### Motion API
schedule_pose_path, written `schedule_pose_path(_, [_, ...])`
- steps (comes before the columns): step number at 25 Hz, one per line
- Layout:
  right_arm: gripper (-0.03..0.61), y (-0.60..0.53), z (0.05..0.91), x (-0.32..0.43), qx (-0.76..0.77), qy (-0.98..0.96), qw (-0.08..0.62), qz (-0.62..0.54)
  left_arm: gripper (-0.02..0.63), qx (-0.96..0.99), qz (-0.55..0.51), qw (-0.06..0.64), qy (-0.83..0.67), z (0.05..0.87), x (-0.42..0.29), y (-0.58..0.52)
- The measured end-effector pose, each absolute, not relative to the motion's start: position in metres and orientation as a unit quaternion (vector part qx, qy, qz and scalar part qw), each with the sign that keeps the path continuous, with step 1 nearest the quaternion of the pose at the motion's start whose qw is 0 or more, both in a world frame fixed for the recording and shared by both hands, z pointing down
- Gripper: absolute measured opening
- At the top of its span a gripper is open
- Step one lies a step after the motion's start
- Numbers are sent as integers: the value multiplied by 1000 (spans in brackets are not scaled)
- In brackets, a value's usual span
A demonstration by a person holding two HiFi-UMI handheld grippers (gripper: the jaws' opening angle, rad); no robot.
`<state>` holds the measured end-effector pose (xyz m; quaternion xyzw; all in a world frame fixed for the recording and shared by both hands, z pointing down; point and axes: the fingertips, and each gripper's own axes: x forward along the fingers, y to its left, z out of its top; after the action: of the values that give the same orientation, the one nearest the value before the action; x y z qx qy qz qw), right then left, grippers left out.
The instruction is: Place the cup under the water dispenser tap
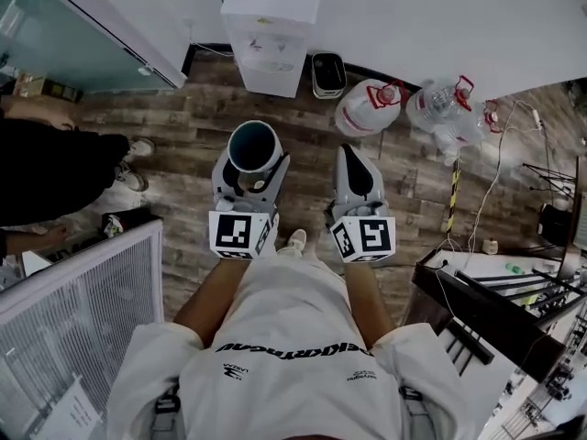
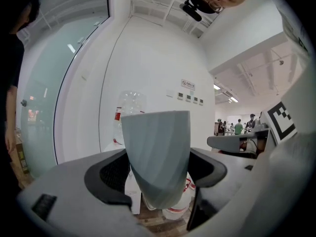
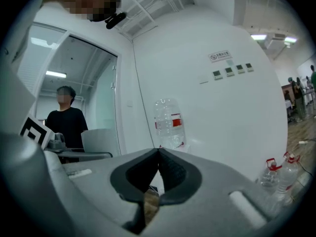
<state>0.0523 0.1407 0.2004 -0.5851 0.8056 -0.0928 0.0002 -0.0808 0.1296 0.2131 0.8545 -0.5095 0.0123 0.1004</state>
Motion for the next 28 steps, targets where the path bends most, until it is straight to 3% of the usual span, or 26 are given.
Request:
schedule_pose_path(14, [-5, 27, 228, 36, -613, 784, -17, -93, 347, 869, 27, 126, -478, 258, -95, 10])
schedule_pose_path(28, [-5, -53, 310, 58, -596, 793, -18, -122, 347, 851, 41, 127, -509, 338, -68, -64])
